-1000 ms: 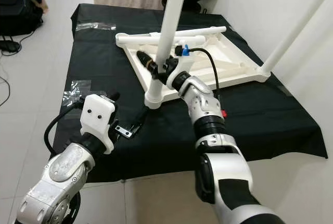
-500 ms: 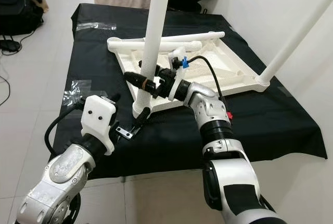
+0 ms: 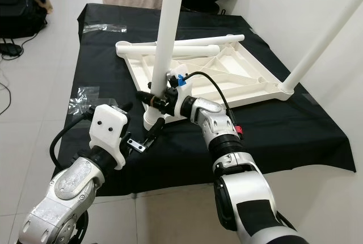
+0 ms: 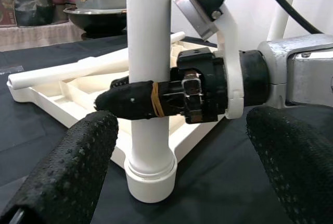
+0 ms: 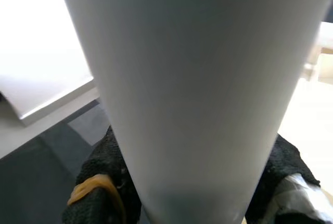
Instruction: Building children table
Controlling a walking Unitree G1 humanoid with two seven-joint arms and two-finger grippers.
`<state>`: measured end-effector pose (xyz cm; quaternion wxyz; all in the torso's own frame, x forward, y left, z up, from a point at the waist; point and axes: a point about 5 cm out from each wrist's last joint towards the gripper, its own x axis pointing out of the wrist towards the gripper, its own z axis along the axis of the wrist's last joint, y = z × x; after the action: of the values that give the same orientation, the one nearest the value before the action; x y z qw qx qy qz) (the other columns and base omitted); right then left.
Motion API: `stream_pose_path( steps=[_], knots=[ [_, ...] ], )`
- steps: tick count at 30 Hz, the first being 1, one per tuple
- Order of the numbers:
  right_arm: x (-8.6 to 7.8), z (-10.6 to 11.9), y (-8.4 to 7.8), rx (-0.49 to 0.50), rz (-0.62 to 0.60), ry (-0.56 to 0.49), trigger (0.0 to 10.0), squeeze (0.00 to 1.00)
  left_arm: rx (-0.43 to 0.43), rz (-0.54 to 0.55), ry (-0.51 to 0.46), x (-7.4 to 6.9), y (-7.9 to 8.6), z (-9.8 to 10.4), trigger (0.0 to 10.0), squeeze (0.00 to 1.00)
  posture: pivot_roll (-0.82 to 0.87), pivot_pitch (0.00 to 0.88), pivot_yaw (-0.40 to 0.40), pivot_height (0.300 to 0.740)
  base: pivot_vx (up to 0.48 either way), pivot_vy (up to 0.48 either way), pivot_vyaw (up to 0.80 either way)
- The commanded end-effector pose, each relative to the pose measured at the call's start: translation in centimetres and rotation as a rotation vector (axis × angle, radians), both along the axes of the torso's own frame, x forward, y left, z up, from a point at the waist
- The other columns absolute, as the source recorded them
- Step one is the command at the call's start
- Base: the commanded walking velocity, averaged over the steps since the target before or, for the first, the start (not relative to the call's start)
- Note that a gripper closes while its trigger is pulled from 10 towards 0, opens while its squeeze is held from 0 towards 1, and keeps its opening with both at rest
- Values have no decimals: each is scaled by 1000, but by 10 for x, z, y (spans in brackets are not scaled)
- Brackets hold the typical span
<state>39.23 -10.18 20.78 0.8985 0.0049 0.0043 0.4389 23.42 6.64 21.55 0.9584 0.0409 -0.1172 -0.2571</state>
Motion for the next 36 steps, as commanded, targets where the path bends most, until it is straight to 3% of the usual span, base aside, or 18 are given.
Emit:
stream_pose_path(
  steps=[1,3,4,5,8,9,12,16,17,18,19,22,24,25,29,33,35,36],
  knots=[
    [7,13,-5,58,-110,-29,0,0,19,3,8,0,0,-3,10000,0,79,106,-157,740,0,0,0],
    [10,18,-7,77,-189,-47,0,0,20,6,7,0,1,-3,10000,0,78,107,-156,740,0,0,0],
    [17,22,-14,116,-371,-36,0,0,24,9,6,0,3,-3,10000,0,73,108,-155,740,0,0,0],
    [17,22,-14,116,-371,-36,0,0,24,9,6,0,3,-3,10000,0,73,108,-155,740,0,0,0],
    [24,13,-52,75,-913,-1,0,0,26,12,2,1,4,-3,10000,0,69,109,-153,740,0,0,0],
    [24,13,-52,75,-913,-1,0,0,26,12,2,1,4,-3,10000,0,69,109,-153,740,0,0,0],
    [16,-9,-79,38,-1258,94,0,0,28,13,-5,2,3,-1,10000,0,74,111,-155,740,0,0,0],
    [12,-17,-80,32,-1332,131,0,0,29,13,-8,2,2,-1,10000,0,72,113,-154,740,0,0,0],
    [12,-17,-80,32,-1332,131,0,0,29,13,-8,2,2,-1,10000,0,72,113,-154,740,0,0,0],
    [13,-16,-68,54,-1281,152,2039,0,30,13,-6,2,3,-1,10000,0,72,115,-155,740,0,0,0],
    [16,-12,-55,70,-1212,147,10000,0,30,14,-4,2,3,-1,10000,0,68,116,-154,740,0,0,0],
    [17,-9,-47,81,-1163,142,10000,0,29,14,-2,2,3,-2,10000,0,68,116,-154,740,0,0,0],
    [20,0,-29,130,-1042,117,10000,0,30,14,-1,2,3,-2,10000,0,67,116,-157,740,0,0,0],
    [21,5,-25,135,-1001,89,10000,1000,29,15,-1,2,3,-2,10000,0,67,116,-157,740,0,0,0],
    [22,12,-18,165,-939,65,10000,1000,27,17,-1,2,3,-2,10000,0,66,116,-158,740,0,0,0],
    [23,20,-7,175,-791,27,10000,1000,27,17,-2,3,3,-1,10000,0,66,114,-157,740,0,0,0],
    [7,25,20,127,-229,-26,10000,1000,27,18,-7,4,3,0,10000,0,65,111,-157,740,0,0,0],
    [7,25,20,127,-229,-26,10000,1000,27,18,-7,4,3,0,10000,0,65,111,-157,740,0,0,0]
  ],
)
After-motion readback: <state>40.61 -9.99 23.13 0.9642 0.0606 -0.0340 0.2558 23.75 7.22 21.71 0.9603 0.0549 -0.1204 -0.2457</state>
